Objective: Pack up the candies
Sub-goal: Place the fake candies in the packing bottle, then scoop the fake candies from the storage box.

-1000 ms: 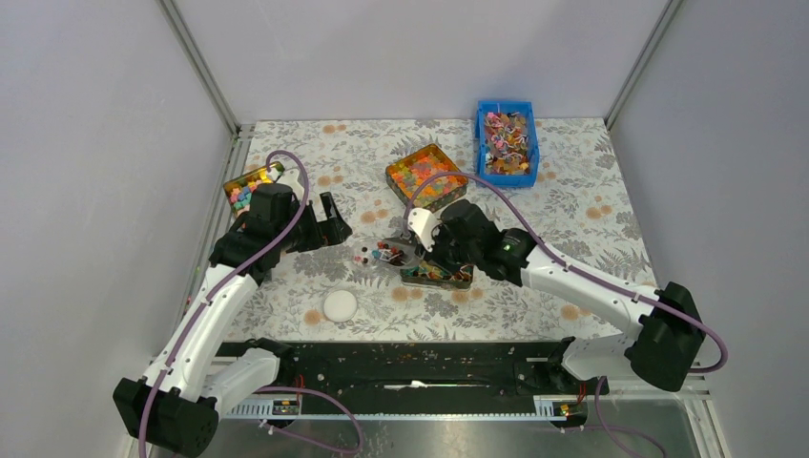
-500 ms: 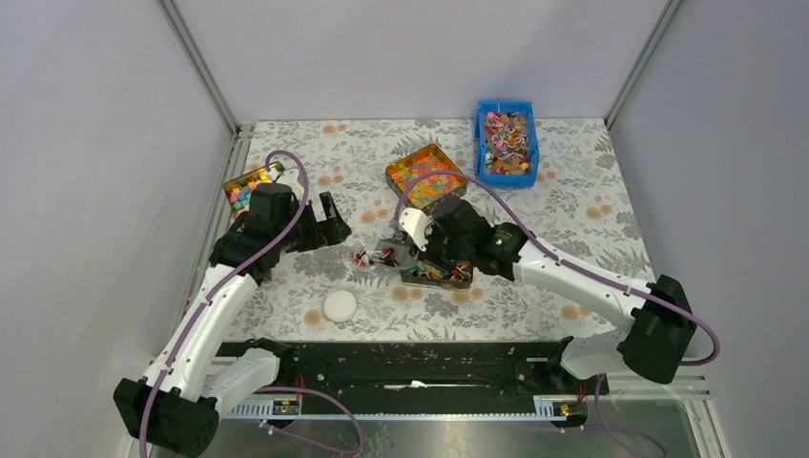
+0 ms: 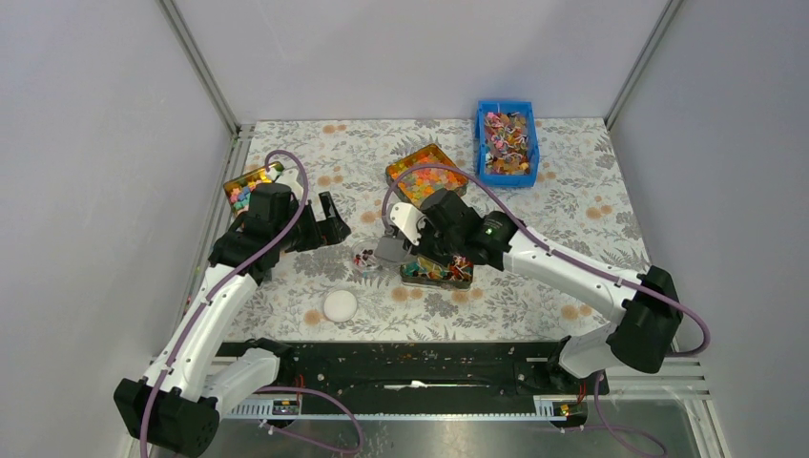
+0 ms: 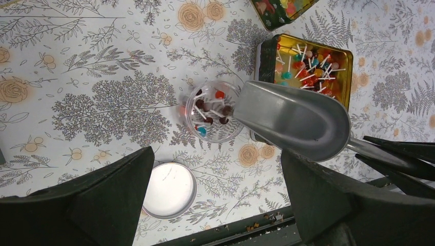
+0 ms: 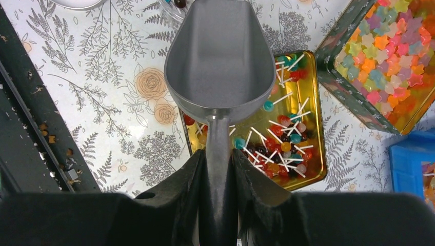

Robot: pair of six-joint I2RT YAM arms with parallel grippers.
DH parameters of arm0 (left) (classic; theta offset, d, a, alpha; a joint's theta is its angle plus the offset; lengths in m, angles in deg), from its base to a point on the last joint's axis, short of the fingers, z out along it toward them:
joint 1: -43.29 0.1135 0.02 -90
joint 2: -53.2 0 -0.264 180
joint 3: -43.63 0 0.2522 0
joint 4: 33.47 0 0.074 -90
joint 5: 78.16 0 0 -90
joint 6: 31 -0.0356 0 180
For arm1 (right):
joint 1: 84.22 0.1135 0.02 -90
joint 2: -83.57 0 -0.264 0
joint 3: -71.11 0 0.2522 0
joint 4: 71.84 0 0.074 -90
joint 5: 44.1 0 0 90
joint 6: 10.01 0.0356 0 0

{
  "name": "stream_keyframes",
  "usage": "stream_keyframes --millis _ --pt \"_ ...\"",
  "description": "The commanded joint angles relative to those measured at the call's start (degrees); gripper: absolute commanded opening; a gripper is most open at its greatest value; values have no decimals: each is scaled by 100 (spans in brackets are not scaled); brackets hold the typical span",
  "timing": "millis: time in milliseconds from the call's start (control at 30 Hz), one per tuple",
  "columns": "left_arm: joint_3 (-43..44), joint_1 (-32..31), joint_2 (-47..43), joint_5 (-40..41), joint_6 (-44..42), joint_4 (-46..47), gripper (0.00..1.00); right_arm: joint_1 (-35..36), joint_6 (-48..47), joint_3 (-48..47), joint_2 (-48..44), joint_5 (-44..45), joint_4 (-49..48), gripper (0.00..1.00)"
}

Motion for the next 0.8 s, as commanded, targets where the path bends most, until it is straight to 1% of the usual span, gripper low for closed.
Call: stream_keyframes --millis 0,300,400,533,767 --pt "23 46 -78 -76 -96 130 99 88 -77 -442 54 186 228 0" --pt "21 54 -52 -111 -136 128 99 106 -9 -471 55 197 231 0" --pt "23 59 -9 -192 -223 160 99 112 16 -386 5 56 189 0" --pt "90 63 120 -402 -415 248 99 107 357 -77 -225 -25 -216 0" --pt "372 63 616 -1018 -833 269 99 99 1055 631 -860 99 -869 0"
